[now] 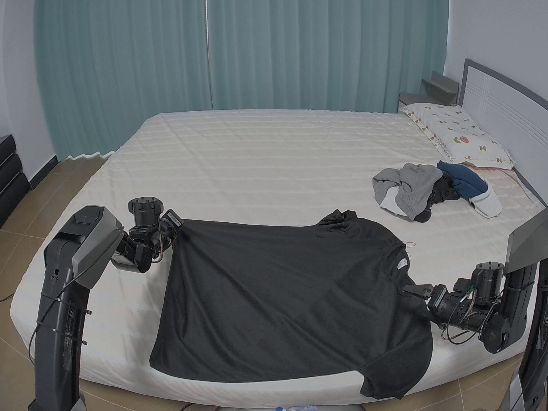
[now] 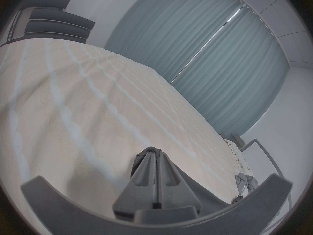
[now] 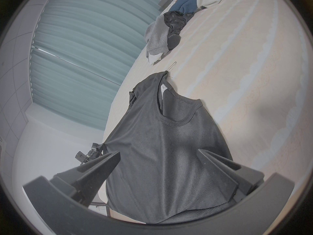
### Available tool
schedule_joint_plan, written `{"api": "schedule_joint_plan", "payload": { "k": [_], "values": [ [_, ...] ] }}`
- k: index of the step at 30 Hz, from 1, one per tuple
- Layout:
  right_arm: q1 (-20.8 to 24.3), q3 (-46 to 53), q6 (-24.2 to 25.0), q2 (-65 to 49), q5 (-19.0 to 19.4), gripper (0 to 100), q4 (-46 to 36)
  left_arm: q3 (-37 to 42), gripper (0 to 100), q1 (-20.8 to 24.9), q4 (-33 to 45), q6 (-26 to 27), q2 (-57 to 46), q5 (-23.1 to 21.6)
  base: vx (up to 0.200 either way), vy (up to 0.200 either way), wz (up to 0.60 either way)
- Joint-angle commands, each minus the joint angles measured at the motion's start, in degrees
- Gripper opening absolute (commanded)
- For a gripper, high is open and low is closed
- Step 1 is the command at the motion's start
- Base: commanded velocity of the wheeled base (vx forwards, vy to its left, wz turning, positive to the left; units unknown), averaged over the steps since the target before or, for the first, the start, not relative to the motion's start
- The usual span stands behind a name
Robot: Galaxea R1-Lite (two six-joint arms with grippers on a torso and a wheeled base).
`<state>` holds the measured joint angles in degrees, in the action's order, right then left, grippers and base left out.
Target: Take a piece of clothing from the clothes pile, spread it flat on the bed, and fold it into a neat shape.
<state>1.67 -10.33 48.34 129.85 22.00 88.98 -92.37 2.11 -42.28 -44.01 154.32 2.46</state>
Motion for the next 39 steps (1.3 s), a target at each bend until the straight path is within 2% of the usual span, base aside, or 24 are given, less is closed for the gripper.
{"api": "schedule_joint_plan", "payload": {
  "k": [1,7,8,18,21,23,26,27,28,29,32,35,39],
  "values": [
    [-0.1,0.0,0.0,-0.2,0.0,100,0.7,-0.3,0,-0.4,0.3,0.0,0.2,-0.1,0.000,0.000,0.00],
    [-0.3,0.0,0.0,-0.4,0.0,100,0.7,-0.7,0,-0.4,0.6,0.0,0.2,-0.1,0.000,0.000,0.00],
    [-0.3,0.0,0.0,-0.5,0.0,100,0.7,-0.7,100,-0.4,0.6,-0.1,0.2,-0.2,0.000,0.000,0.00],
    [-0.7,-1.0,-0.1,-3.4,-2.1,100,0.7,0.9,100,-0.4,0.7,-1.1,-0.6,0.0,0.000,0.000,0.00],
    [-0.5,-2.4,-0.2,-3.6,-2.1,100,0.6,5.0,100,-1.1,0.6,-4.8,-3.0,0.1,0.000,0.000,0.00],
    [0.2,-3.8,-0.6,-3.0,-2.7,100,-0.2,9.9,100,-2.2,0.6,-9.1,-7.2,-1.2,0.000,0.000,0.00],
    [0.8,-5.8,-1.1,-2.6,-2.9,100,-1.0,12.6,100,-2.9,0.4,-10.9,-9.5,-2.8,0.000,0.000,0.00],
    [1.2,-8.7,-2.5,-2.5,-2.9,100,-3.5,14.6,100,-3.3,0.3,-11.3,-11.0,-5.4,0.000,0.000,0.00],
    [1.2,-8.7,-2.5,-2.5,-2.9,100,-3.5,14.6,100,-3.3,0.3,-11.3,-11.0,-5.4,0.000,0.000,0.00],
    [1.8,-13.0,-5.7,-3.2,-3.1,100,-8.7,16.0,100,-4.3,0.1,-11.5,-11.8,-8.7,0.000,0.000,0.00],
    [2.4,-19.9,-9.0,-4.3,-5.7,100,-18.1,16.5,100,-4.7,0.6,-12.3,-12.4,-12.6,0.000,0.000,0.00],
    [2.9,-28.9,-10.5,-3.5,-9.9,100,-27.4,16.9,100,-4.7,0.7,-13.1,-12.2,-13.7,0.000,0.000,0.00],
    [1.5,-38.4,-11.9,-0.3,-11.4,100,-35.5,16.9,100,-4.6,0.7,-13.1,-12.1,-13.7,0.000,0.000,0.00]
  ]
}}
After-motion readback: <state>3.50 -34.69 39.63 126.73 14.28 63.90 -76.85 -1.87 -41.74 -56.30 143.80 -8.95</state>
